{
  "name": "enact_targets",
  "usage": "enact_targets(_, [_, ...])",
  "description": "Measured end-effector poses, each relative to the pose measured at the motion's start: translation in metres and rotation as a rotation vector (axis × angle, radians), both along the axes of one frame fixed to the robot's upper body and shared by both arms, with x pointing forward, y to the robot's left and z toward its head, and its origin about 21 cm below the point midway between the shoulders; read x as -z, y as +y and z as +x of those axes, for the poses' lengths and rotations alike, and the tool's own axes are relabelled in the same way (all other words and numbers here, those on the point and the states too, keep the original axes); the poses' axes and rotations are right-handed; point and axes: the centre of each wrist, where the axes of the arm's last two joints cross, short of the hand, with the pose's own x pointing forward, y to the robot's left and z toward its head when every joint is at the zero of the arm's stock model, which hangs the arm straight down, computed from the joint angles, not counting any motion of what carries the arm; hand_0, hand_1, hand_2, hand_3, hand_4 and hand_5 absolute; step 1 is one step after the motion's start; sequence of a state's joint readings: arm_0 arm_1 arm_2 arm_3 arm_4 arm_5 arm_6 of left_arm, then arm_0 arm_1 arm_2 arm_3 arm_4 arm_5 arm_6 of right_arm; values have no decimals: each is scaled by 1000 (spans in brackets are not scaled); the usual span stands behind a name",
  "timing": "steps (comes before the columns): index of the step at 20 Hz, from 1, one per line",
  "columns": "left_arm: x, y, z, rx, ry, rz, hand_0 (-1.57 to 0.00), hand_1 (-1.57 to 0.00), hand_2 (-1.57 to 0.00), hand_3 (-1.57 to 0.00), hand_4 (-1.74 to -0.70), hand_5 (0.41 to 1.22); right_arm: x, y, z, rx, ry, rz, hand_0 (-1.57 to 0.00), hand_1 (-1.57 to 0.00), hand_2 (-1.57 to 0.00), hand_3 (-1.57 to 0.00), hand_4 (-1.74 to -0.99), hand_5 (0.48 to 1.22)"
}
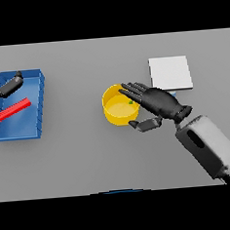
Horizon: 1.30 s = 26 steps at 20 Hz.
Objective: Pick up the red beaker and tilt it to pour out 1 green nut into yellow bowl. Pick up the yellow bowl and place it on the metallic measuring scale.
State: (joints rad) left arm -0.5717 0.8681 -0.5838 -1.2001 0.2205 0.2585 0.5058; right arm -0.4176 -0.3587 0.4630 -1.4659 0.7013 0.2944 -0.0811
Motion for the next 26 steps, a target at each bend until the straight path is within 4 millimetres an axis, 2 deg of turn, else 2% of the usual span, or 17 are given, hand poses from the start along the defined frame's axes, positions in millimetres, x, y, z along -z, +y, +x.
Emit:
enact_targets(6, [-5,9,-2,-5,-5,11,1,1,1,1,-793,720,2,12,18,-112,42,-131,1,1,1,1,-1250,686])
enact_targets(9, [-6,6,0,2,-6,1,1,1,1,1,-795,729,6,27,29,-136,69,-169,1,1,1,1,-1243,682])
enact_targets(13, [-4,5,1,7,2,14,1,1,1,1,-797,734,9,29,32,-183,103,-221,1,1,1,1,-1281,674])
enact_targets(17, [-9,8,0,-1,-11,11,1,1,1,1,-799,738,21,40,37,-174,141,-290,1,1,1,1,-1303,674])
enact_targets(18, [-8,12,0,-4,-10,8,1,1,1,1,-798,736,16,41,37,-194,141,-289,1,1,1,1,-1306,681])
enact_targets(22, [-10,11,1,6,-18,19,1,1,1,1,-793,729,19,46,39,-206,154,-350,1,1,-4,-11,-1308,729])
enact_targets(24, [-9,7,0,10,-25,17,1,1,1,1,-792,725,22,49,36,-208,168,-368,-16,-40,-68,-94,-1339,784])
enact_targets(25, [-8,8,0,9,-18,23,1,1,1,1,-792,723,24,51,36,-199,156,-381,-93,-107,-133,-160,-1362,820])
enact_targets(26, [-9,9,0,1,-22,20,1,1,1,1,-793,722,21,48,38,-201,147,-393,-258,-236,-233,-249,-1387,900])
